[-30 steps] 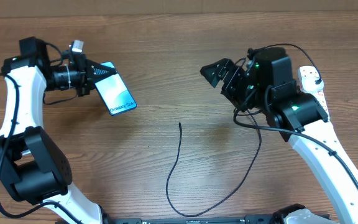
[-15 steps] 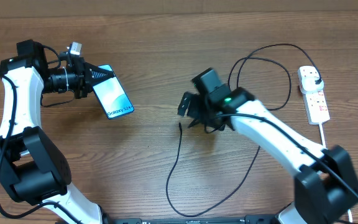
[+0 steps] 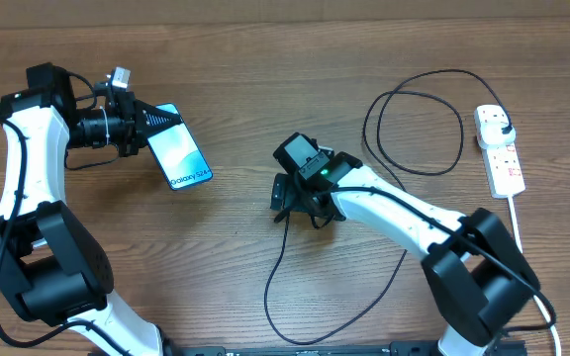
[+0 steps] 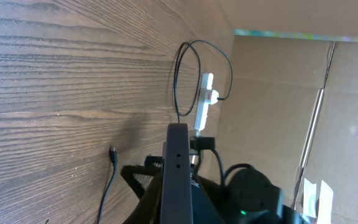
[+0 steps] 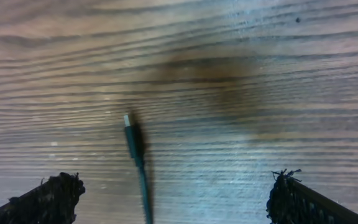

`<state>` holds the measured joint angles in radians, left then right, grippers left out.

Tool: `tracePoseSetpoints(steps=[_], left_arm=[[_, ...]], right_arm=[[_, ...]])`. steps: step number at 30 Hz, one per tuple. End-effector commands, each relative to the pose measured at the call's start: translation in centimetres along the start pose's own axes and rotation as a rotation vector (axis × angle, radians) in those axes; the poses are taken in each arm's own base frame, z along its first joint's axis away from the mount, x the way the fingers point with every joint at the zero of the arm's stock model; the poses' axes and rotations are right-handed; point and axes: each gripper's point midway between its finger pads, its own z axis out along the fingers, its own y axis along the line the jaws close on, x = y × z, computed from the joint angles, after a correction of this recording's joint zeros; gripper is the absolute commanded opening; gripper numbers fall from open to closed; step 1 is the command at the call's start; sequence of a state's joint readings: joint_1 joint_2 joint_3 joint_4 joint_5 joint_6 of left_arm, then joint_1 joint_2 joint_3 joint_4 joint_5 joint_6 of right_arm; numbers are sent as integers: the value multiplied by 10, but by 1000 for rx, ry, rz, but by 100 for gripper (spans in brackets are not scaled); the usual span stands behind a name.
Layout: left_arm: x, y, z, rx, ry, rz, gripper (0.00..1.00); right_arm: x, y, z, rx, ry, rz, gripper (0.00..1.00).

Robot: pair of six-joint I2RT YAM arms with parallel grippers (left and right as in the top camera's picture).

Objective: Plug charger to phone and switch on socket
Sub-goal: 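Lower the right gripper onto the black cable's plug end on the table, then close the right gripper on the black cable plug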

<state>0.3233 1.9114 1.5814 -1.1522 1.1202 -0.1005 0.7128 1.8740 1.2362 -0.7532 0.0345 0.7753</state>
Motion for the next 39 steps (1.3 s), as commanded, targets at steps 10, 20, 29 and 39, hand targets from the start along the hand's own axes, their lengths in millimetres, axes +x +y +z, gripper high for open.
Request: tracePoseSetpoints(steps=[10, 20, 29, 39], left_arm=[[-1, -5, -2, 21, -6, 21, 4], [-1, -5, -2, 21, -6, 21, 4], [-1, -5, -2, 21, -6, 21, 4], [-1, -5, -2, 21, -6, 21, 4]], right_arm=[[1, 29, 6, 56, -26, -123, 98], [4, 27, 22, 113, 15, -139, 76], [3, 29, 23, 104, 15, -157, 44], [4, 28, 30, 110, 20, -161, 40]])
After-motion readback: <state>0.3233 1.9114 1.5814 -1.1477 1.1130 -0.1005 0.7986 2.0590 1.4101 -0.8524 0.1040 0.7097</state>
